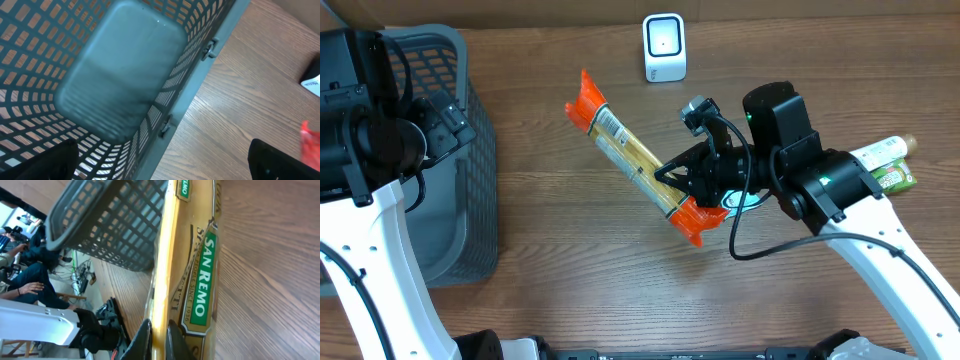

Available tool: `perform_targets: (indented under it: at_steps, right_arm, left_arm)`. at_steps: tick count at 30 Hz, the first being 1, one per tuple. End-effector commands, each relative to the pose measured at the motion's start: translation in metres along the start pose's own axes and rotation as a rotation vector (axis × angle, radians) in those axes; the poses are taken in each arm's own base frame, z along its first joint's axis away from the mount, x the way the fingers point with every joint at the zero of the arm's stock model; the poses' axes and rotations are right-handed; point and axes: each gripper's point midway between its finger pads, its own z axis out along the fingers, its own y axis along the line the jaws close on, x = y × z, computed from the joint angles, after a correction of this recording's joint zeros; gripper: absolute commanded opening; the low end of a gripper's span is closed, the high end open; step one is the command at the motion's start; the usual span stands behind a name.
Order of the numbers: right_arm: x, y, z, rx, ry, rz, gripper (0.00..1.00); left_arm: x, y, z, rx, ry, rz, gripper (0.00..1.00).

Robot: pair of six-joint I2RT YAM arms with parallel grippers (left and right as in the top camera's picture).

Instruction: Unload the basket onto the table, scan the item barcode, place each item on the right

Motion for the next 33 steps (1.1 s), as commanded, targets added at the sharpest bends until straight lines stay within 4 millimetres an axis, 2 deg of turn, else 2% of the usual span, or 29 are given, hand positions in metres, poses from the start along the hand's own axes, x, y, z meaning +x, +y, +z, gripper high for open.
perform_targets:
  at_steps: [1, 5, 6, 7, 10, 15, 17, 19, 20, 23, 25, 30, 33]
  right_arm:
    - [-0.008, -0.016, 0.02, -0.013, 0.025, 0.03, 0.04]
    - [0.017, -0.052, 0.061, -0.01, 0.135, 0.127, 0.04]
    - [0.031, -0.062, 0.08, -0.046, 0.186, 0.171, 0.04]
    - [0.037, -0.065, 0.088, -0.071, 0.207, 0.19, 0.04]
    - [0.055, -0.075, 0.11, -0.111, 0.264, 0.238, 0.04]
    - [0.075, -0.098, 0.126, -0.067, 0.312, 0.282, 0.04]
    - [0.078, -0.114, 0.126, 0.016, 0.314, 0.28, 0.04]
    - [0.079, -0.14, 0.121, 0.149, 0.305, 0.266, 0.04]
    - [0.077, -0.152, 0.118, 0.21, 0.296, 0.262, 0.07]
    - [0.069, -0.178, 0.104, 0.333, 0.274, 0.257, 0.26]
    - [0.061, -0.189, 0.093, 0.388, 0.268, 0.247, 0.3]
    - [0.041, -0.182, 0.074, 0.495, 0.336, 0.117, 0.41]
    - [0.042, -0.168, 0.076, 0.603, 0.401, 0.025, 0.46]
  left_arm:
    - [-0.002, 0.003, 0.001, -0.016, -0.004, 0.008, 1.0]
    - [-0.002, 0.003, 0.001, -0.016, -0.004, 0.008, 1.0]
    - [-0.002, 0.003, 0.001, -0.016, -0.004, 0.008, 1.0]
    - [-0.002, 0.003, 0.001, -0.016, -0.004, 0.008, 1.0]
    - [-0.002, 0.003, 0.001, -0.016, -0.004, 0.007, 0.99]
    - [-0.002, 0.003, 0.001, -0.016, -0.004, 0.007, 0.99]
    - [-0.002, 0.003, 0.001, -0.016, -0.004, 0.008, 1.0]
    - [-0.002, 0.003, 0.001, -0.016, -0.004, 0.008, 0.99]
    - [-0.002, 0.003, 0.001, -0.016, -0.004, 0.008, 0.99]
    - [-0.002, 0.003, 0.001, -0.016, -0.004, 0.007, 1.0]
    - [-0.002, 0.003, 0.001, -0.016, -0.004, 0.008, 0.99]
    - [-0.002, 0.003, 0.001, -0.016, -0.004, 0.008, 1.0]
    - [-0.002, 0.003, 0.001, -0.016, -0.004, 0.008, 1.0]
